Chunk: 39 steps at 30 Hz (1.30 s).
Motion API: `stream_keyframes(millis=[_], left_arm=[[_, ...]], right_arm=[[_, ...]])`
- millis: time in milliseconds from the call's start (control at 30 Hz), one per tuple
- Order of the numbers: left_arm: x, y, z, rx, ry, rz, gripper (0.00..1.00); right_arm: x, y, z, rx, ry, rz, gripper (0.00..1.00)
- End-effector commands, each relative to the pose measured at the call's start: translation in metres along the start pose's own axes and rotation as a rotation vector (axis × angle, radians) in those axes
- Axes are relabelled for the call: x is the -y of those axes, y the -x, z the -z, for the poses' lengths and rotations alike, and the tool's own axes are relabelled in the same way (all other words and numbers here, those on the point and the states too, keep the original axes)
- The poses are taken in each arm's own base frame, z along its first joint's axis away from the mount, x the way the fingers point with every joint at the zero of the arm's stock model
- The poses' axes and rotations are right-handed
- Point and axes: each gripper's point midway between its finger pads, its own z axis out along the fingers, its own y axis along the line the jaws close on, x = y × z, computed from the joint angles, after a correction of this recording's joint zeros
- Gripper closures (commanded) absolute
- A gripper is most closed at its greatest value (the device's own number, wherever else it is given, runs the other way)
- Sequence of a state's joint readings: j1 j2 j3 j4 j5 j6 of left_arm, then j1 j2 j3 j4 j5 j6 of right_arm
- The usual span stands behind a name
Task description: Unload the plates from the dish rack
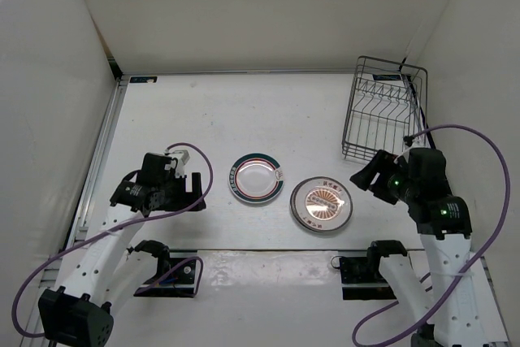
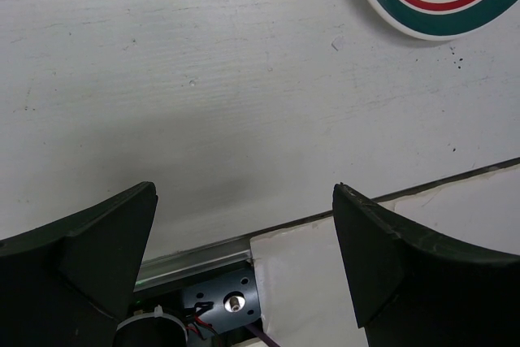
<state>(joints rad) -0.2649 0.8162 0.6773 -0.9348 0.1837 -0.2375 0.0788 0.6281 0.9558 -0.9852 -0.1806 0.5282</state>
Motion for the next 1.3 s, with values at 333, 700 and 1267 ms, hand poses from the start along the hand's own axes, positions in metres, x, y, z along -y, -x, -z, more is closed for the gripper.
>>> stream_keyframes(millis=[333, 700, 1267], left_arm=[[0.005, 0.001, 0.003, 0.024, -0.027, -0.008, 0.0], [0.005, 0.002, 0.004, 0.03, -0.027, -0.007, 0.0], [0.004, 0.002, 0.003, 0.026, -0.02, -0.005, 0.0]], right_arm=[[0.023, 0.109, -0.078, 0.034, -0.275, 0.233, 0.33], [0.015, 0.156, -0.204, -0.118, -0.344, 0.358, 0.25], [0.064, 0.101, -0.269, -0.355, -0.488, 0.49, 0.67]])
